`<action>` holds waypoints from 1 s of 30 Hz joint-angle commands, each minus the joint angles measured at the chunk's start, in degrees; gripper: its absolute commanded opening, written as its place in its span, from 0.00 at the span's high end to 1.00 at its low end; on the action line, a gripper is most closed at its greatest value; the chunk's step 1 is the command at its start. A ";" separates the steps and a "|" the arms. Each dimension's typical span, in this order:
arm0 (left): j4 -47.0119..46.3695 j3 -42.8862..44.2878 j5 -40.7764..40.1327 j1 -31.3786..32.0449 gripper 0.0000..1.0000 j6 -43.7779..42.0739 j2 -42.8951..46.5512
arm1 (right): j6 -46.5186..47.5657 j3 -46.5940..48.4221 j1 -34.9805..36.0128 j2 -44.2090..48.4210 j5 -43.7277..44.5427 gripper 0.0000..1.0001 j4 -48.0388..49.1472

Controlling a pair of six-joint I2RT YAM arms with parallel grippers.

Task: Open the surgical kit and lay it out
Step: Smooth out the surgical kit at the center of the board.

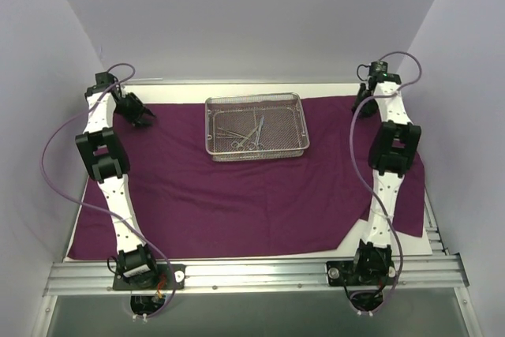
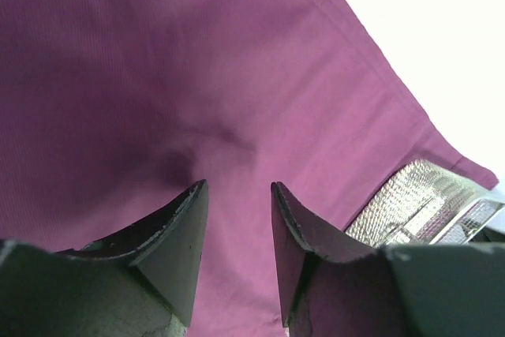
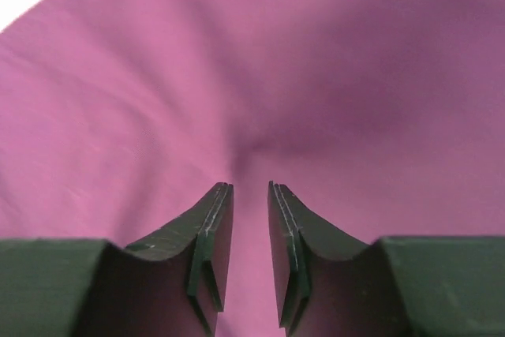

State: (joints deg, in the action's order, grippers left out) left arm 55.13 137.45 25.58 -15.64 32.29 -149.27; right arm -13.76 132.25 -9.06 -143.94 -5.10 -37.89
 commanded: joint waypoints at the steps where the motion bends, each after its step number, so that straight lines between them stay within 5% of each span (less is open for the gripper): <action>1: -2.14 -2.35 -3.35 1.84 0.53 -1.79 8.20 | -1.44 -8.71 -2.01 15.93 10.33 0.74 -4.38; 3: -2.92 -4.54 -2.91 2.97 0.53 -1.80 10.48 | -3.02 -14.36 -2.45 19.38 14.57 0.74 -5.78; 8: -6.00 -14.55 -1.77 5.70 0.53 -0.92 16.29 | -12.85 -31.32 -5.79 28.17 25.66 1.00 -11.59; 18: -9.16 -24.85 2.01 5.97 0.53 1.89 21.48 | -21.31 -56.64 -9.21 37.24 21.28 1.00 -7.73; 30: -8.90 -25.21 2.01 4.92 0.53 1.63 22.71 | -19.82 -61.41 -11.59 38.64 22.15 1.00 -6.13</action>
State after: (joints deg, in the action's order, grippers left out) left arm 48.23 111.46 26.83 -10.28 34.11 -130.65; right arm -33.17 71.02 -19.25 -109.25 14.57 -41.04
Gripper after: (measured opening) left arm 0.468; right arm 0.026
